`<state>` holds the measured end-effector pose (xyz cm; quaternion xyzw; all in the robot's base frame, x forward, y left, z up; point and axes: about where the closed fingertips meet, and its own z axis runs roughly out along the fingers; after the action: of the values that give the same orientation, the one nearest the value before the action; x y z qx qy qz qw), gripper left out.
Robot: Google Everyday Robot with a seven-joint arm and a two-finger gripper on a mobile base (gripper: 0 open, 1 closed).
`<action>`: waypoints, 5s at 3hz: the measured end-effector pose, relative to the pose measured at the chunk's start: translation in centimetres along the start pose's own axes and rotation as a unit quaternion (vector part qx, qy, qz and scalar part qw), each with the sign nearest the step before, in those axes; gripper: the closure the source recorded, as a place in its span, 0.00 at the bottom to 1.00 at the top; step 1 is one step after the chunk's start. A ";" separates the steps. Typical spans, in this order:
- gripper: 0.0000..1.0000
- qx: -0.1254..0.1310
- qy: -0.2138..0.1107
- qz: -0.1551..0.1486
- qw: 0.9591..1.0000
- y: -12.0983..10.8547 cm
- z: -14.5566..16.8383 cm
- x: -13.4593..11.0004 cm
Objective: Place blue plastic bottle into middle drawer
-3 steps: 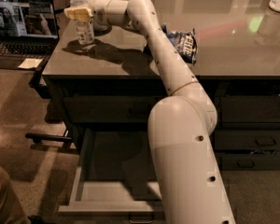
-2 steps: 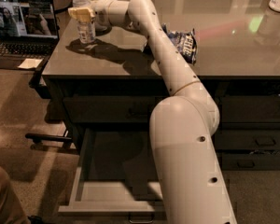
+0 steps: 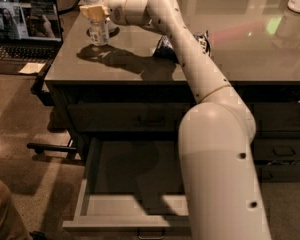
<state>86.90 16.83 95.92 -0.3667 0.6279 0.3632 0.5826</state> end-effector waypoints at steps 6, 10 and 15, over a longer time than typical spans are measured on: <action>1.00 -0.041 0.155 0.087 0.983 12.4 -24.3 4.3; 1.00 -0.100 0.221 0.079 0.967 16.3 -29.7 11.1; 1.00 -0.129 0.460 -0.046 0.877 19.1 -32.7 39.9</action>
Offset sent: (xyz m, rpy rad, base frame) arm -0.1310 -0.0882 0.0482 -0.0331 0.0655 0.0017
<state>52.72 -4.67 58.48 -0.5925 0.7554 0.2040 0.1915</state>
